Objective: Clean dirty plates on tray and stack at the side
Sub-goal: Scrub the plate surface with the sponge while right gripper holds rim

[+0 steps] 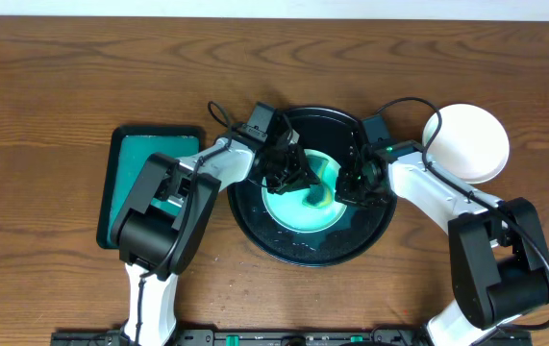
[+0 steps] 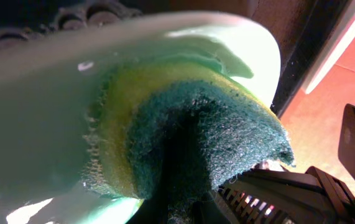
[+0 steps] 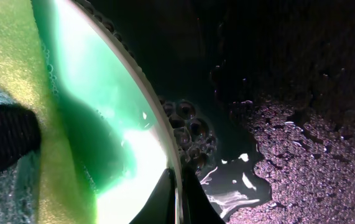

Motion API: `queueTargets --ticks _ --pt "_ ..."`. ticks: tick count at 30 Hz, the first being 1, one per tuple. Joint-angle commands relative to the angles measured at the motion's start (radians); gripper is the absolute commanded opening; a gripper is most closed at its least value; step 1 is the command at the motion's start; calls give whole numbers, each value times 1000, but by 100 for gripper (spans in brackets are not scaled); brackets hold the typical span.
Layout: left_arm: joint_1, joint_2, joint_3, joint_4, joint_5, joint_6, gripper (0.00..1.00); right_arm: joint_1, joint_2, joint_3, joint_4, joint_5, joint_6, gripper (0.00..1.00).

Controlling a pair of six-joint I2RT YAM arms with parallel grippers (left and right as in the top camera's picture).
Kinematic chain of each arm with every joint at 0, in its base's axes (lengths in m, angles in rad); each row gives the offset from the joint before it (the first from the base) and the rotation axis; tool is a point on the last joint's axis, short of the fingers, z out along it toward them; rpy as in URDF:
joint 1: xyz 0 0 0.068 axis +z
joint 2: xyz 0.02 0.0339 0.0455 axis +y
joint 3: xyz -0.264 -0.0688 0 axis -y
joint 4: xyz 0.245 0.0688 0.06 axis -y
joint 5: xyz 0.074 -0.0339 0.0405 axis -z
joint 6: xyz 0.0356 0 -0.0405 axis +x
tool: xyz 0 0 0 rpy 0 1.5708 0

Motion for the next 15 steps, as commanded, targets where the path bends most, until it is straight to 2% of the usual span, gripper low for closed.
queueTargets --ticks 1,4,8,12,13,15 --pt "10 105 -14 38 -112 16 7 30 21 -4 -2 -62 -11 2" --pt "10 103 5 32 -133 27 7 30 21 -4 -4 -62 -11 2" --pt "27 103 37 -127 -324 59 7 31 21 -4 -16 -63 -11 2" --pt "50 97 81 -331 -520 150 7 31 21 -4 -18 -62 -19 2" --pt "55 87 105 -419 -636 186 7 30 21 -4 -14 -62 -21 2" --pt "54 69 127 -487 -750 224 7 31 21 -4 -8 -62 -22 2"
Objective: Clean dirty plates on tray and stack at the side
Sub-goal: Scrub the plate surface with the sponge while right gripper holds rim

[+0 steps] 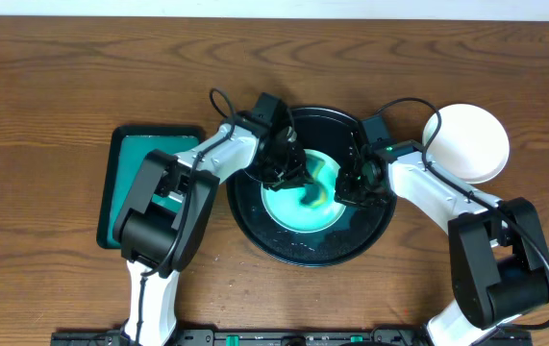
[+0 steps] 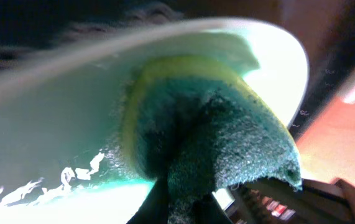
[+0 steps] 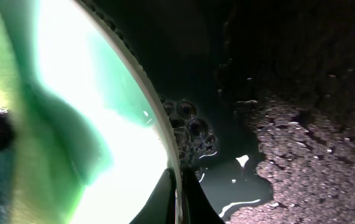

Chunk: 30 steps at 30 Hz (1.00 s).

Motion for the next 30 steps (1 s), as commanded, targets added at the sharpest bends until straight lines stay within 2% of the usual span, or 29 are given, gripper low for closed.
queueTargets --ticks 1,6,9,12,14,19,25,30 --pt "48 49 -20 -155 -648 125 7 30 21 -6 1 -51 -21 2" --pt "40 -1 9 -274 -898 155 7 30 21 -6 3 -50 -22 1" --pt "34 -7 9 -326 -954 176 7 29 21 -6 3 -47 -29 2" --pt "12 -6 8 -376 -948 176 7 30 21 -6 3 -40 -37 2" --pt "-12 -6 8 -381 -900 208 7 30 21 -6 3 -40 -37 1" --pt "-111 -6 8 -352 -661 301 7 30 21 -6 3 -40 -37 2" --pt "-240 -6 8 -272 -458 303 7 30 21 -6 3 -40 -37 1" --pt "-279 -6 8 -211 -328 291 7 29 21 -6 2 -40 -37 2"
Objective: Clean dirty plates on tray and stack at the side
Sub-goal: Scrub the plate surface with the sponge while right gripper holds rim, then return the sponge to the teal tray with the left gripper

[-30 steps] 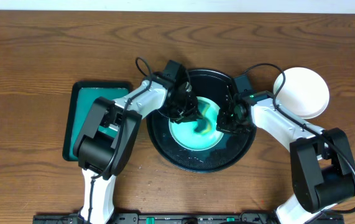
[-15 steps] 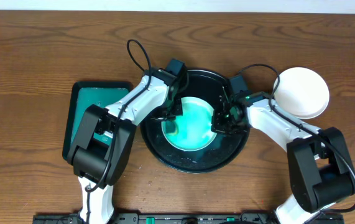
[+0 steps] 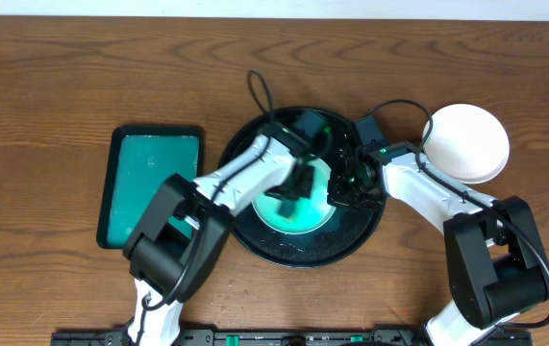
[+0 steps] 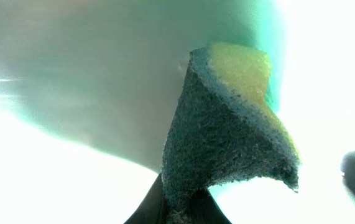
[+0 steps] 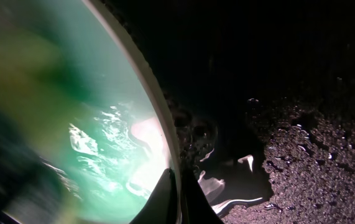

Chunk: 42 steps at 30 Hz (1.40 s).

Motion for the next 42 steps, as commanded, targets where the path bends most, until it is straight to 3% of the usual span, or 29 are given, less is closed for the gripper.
queueTargets --ticks 1,12,19,28,37,42 --pt "-51 71 -51 40 261 0 7 3 15 -6 -12 23 -26 2" --pt "25 71 -51 193 258 -165 7 3 15 -6 -23 23 -26 2" --pt "139 71 -51 218 39 -250 7 3 15 -6 -39 23 -26 2" --pt "312 66 23 12 -54 -207 7 3 15 -6 -35 23 -26 2" --pt "307 -58 50 -127 -55 -107 7 3 15 -6 -25 23 -26 2" --pt "310 -216 50 -213 -164 -106 7 3 15 -6 -26 23 -26 2"
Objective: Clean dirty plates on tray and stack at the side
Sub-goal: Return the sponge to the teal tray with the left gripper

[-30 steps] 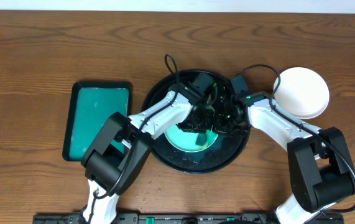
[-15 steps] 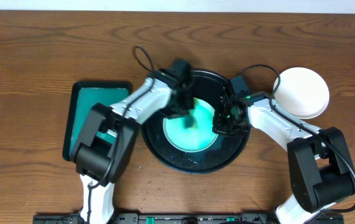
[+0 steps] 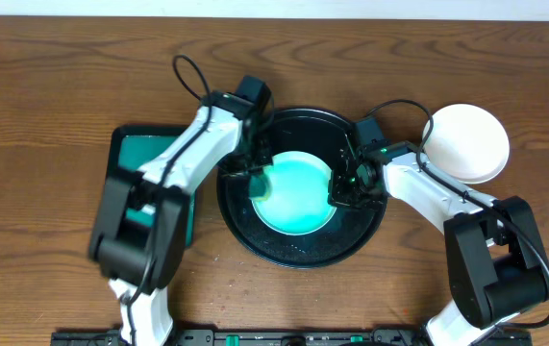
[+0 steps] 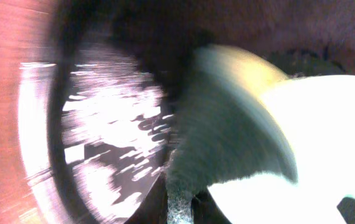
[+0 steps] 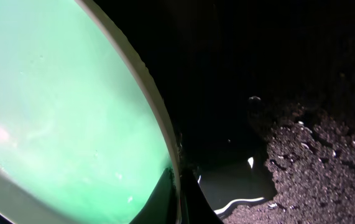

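A pale green plate [image 3: 295,192] lies tilted in the round black basin [image 3: 370,226]. My right gripper [image 3: 339,188] is shut on its right rim; in the right wrist view the fingers [image 5: 178,196] pinch the plate's [image 5: 59,106] edge. At the plate's left edge my left gripper [image 3: 255,179] is shut on a green and yellow sponge [image 4: 227,130]. In the blurred left wrist view the sponge runs down into the jaws of the left gripper [image 4: 178,208], beside the bright plate [image 4: 314,155].
A white plate [image 3: 466,142] sits on the table right of the basin. A green rectangular tray [image 3: 139,159] lies to the left, partly under my left arm. Water pools on the basin's wet floor [image 5: 270,112].
My left gripper and sponge were over the middle of the plate; now they are at its left edge, over the basin floor. The right gripper still grips the rim.
The sponge was pressed on the plate's right half while my right gripper held the rim. Half a second later it was in much the same place. Then the left arm reached across the plate's middle. Now the sponge is at the left edge.
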Motion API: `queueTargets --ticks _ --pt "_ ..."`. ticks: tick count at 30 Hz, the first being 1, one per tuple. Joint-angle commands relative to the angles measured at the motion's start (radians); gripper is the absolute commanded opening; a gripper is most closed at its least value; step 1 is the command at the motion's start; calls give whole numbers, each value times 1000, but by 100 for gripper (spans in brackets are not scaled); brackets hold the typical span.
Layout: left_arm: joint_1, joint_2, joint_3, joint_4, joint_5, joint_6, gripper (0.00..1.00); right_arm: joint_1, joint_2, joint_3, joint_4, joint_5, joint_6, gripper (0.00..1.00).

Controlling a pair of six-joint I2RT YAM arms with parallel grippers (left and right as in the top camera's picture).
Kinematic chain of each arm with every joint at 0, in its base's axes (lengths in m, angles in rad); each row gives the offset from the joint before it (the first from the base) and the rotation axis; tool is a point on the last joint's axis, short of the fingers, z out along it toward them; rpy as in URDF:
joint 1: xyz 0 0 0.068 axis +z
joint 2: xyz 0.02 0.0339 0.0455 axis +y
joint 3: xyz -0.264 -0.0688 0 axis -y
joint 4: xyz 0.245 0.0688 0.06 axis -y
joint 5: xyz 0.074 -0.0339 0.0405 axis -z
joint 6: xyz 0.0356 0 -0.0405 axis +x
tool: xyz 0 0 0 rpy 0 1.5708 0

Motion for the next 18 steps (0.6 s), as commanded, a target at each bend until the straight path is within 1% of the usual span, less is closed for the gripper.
queueTargets --ticks 1,4,7,14,15,18 --pt "32 -159 3 -56 -215 21 7 5 15 -7 -15 18 -23 2" --pt "66 -227 3 -103 -279 19 7 5 15 -7 -14 18 -23 2" --pt "124 -246 3 -135 -312 13 7 5 15 -7 -11 18 -23 1" --pt "348 -217 -5 -145 -304 14 7 5 15 -7 -10 16 -31 2" --pt "393 -204 -5 -138 -304 20 7 5 15 -7 -8 11 -35 2" --pt "463 -160 -6 -129 -303 47 7 5 15 -7 -8 10 -38 2"
